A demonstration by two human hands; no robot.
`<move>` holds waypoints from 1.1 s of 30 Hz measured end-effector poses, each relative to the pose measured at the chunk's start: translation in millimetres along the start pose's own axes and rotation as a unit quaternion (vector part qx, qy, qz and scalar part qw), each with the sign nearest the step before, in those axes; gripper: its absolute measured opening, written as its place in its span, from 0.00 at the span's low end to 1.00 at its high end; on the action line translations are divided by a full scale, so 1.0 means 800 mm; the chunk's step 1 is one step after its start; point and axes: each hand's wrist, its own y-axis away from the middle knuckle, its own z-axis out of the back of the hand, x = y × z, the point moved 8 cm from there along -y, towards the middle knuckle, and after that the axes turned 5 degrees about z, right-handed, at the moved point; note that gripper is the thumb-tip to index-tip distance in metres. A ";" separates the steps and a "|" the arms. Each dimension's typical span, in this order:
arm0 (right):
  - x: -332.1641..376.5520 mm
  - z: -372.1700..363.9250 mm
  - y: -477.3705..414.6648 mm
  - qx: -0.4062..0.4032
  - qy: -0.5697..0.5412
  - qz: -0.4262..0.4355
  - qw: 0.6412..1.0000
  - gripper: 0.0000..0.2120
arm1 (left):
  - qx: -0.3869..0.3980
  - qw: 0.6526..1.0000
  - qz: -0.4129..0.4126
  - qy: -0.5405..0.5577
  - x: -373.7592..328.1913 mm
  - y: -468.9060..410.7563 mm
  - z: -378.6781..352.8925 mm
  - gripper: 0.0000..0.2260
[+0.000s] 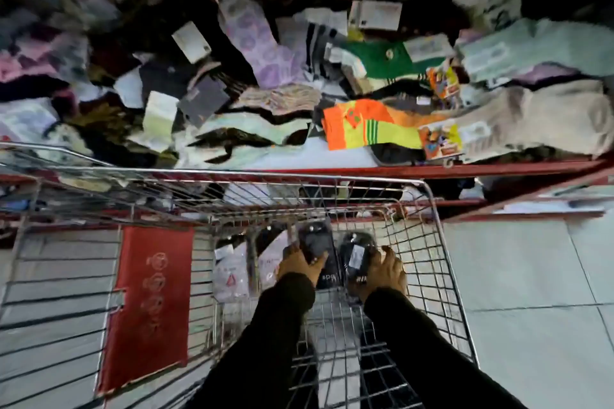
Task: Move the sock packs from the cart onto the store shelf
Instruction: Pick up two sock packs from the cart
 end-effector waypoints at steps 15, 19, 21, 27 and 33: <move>-0.004 -0.022 -0.024 0.008 0.008 -0.025 1.000 0.62 | -0.041 0.995 0.091 0.018 -0.003 -0.040 -0.042 0.58; -0.009 -0.001 -0.011 -0.013 -0.071 -0.036 0.997 0.59 | -0.031 0.997 0.067 0.031 -0.007 -0.019 -0.023 0.61; -0.012 0.013 0.007 -0.021 -0.102 -0.044 0.994 0.59 | -0.039 0.998 0.049 0.023 -0.006 0.002 -0.003 0.60; -0.002 0.073 0.075 -0.061 -0.157 -0.020 0.985 0.65 | -0.046 0.995 0.004 0.093 0.002 0.069 0.071 0.45; 0.035 0.174 0.158 -0.209 -0.196 0.062 0.956 0.64 | -0.158 0.972 -0.140 0.108 -0.039 0.153 0.192 0.42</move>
